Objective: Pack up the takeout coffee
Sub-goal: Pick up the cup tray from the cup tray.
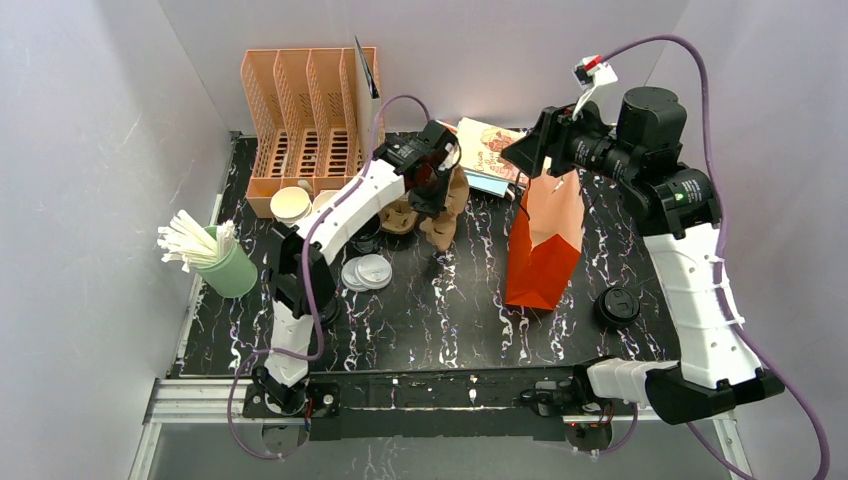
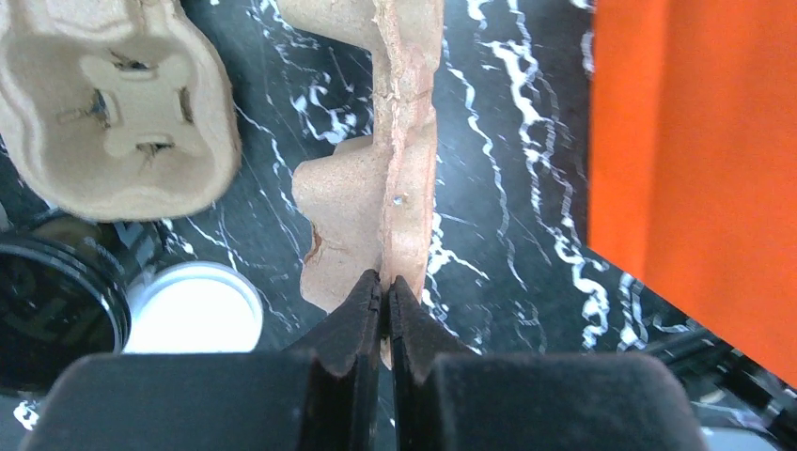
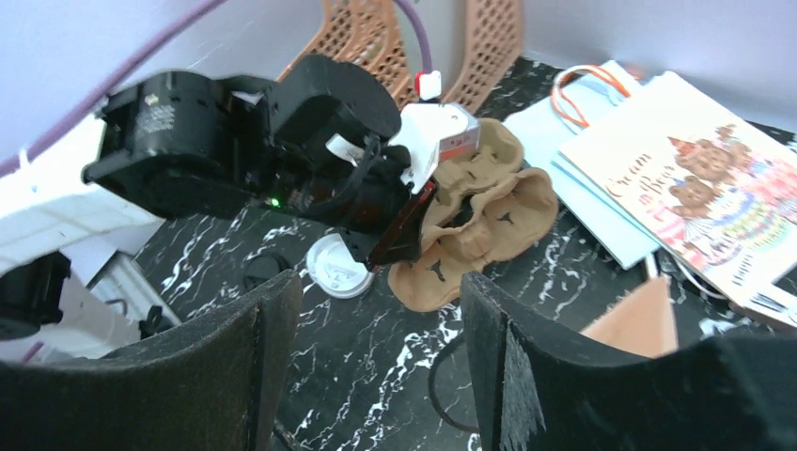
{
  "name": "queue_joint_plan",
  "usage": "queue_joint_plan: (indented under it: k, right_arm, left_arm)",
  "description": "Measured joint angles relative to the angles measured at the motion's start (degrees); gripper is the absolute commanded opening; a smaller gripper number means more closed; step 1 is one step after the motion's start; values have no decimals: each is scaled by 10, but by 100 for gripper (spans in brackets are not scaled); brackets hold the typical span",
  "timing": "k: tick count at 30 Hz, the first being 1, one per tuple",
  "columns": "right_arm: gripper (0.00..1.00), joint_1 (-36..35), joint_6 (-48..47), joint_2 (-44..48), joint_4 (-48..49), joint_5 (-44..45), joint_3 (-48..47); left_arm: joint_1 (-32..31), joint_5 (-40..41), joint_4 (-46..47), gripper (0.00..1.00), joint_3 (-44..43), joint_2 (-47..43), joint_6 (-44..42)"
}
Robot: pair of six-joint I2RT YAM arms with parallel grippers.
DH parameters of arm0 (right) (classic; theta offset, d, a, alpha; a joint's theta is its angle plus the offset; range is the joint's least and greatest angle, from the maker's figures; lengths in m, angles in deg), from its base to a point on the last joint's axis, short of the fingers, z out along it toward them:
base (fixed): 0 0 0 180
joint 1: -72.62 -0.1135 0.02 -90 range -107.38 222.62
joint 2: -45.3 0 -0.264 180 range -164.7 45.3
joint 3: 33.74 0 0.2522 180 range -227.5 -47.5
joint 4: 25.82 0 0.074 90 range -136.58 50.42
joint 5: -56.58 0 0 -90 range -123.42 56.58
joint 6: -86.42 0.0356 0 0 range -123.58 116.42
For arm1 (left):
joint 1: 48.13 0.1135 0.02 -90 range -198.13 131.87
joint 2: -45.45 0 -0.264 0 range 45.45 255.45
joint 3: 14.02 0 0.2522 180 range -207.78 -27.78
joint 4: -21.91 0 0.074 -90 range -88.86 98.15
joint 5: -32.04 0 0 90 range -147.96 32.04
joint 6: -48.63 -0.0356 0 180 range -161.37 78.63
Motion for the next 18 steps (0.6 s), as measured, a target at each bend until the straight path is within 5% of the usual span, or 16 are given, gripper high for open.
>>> queue_joint_plan:
  k: [9, 18]
  right_arm:
    - [78, -37, -17, -21, 59, -62, 41]
    - [89, -202, -117, -111, 51, 13, 16]
  left_arm:
    - [25, -82, -63, 0, -3, -161, 38]
    - [42, -117, -115, 0, -8, -253, 63]
